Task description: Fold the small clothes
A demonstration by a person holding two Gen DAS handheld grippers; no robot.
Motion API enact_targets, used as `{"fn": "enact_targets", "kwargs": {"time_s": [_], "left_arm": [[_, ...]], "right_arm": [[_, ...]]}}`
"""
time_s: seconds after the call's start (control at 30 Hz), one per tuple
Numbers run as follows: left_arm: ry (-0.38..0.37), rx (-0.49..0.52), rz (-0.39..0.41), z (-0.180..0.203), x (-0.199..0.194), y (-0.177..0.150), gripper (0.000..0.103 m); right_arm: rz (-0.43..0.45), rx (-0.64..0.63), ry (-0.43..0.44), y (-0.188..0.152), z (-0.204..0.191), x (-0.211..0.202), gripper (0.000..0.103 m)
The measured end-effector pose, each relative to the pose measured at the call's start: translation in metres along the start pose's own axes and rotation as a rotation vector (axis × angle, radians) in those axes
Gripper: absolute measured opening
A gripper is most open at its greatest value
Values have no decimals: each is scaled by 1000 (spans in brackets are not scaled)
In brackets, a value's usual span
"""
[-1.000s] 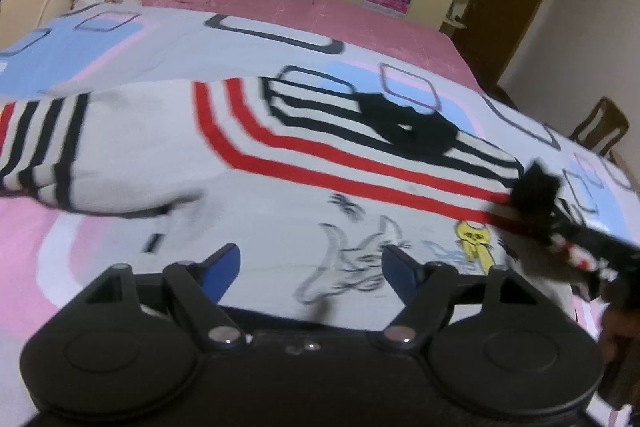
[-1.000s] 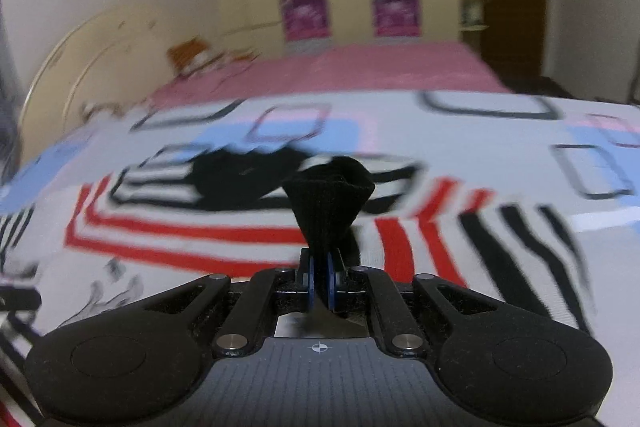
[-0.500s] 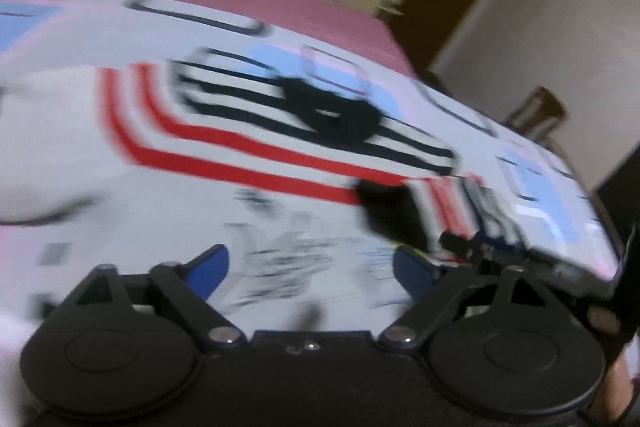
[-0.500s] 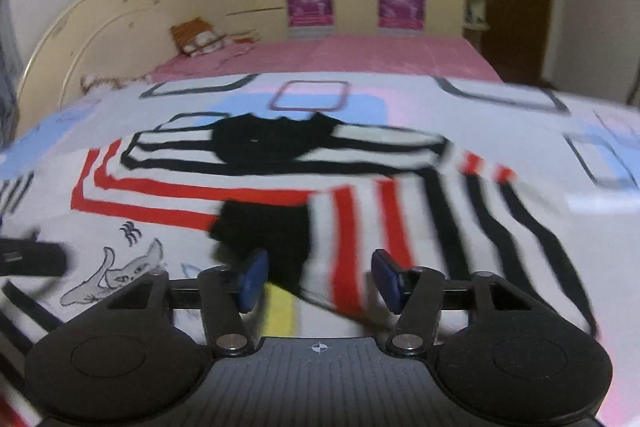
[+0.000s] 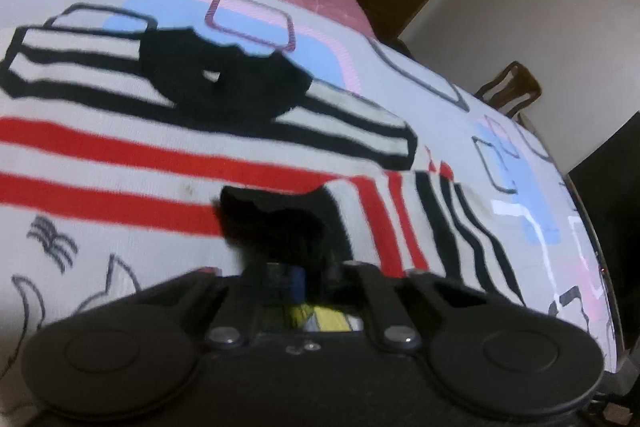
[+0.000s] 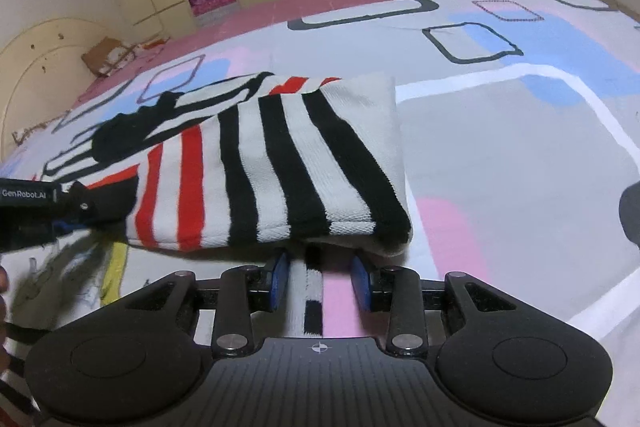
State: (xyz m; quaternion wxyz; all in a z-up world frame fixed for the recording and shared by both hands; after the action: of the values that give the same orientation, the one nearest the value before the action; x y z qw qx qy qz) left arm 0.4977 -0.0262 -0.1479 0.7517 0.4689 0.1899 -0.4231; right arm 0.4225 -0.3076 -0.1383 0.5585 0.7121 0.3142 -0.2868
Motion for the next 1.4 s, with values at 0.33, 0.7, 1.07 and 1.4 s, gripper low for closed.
{"fn": "enact_targets", "kwargs": {"time_s": [0.33,0.7,1.07,1.4], "left_arm": [[171,92,175,-62,-92,16,6],[232,49,100,-92,-81,-5,21],[243,180,137,-49,-65,2,28],[227,162,114,-50,-48,12,27]], "right_arm": [[7,-34,-38,-2,-6,2,30],[50,-73,-26,7,-13,-12,30],[53,-188,115,24,-77,19,29],[101,-173,85,71,-58,38,29]]}}
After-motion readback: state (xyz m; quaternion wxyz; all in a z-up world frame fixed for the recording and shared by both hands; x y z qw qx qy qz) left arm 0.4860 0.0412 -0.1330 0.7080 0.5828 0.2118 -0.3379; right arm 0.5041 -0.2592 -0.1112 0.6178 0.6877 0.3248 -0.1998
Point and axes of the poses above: each gripper's, at about its wrist camera, not at the fingertips, and x roughly the way its jaws point, z to its right, y to its top, the point moved 2 cm from there along x, roughly the way its jaws point, and after that the axes turned 2 degrees about -y, right-handed, at the moved point
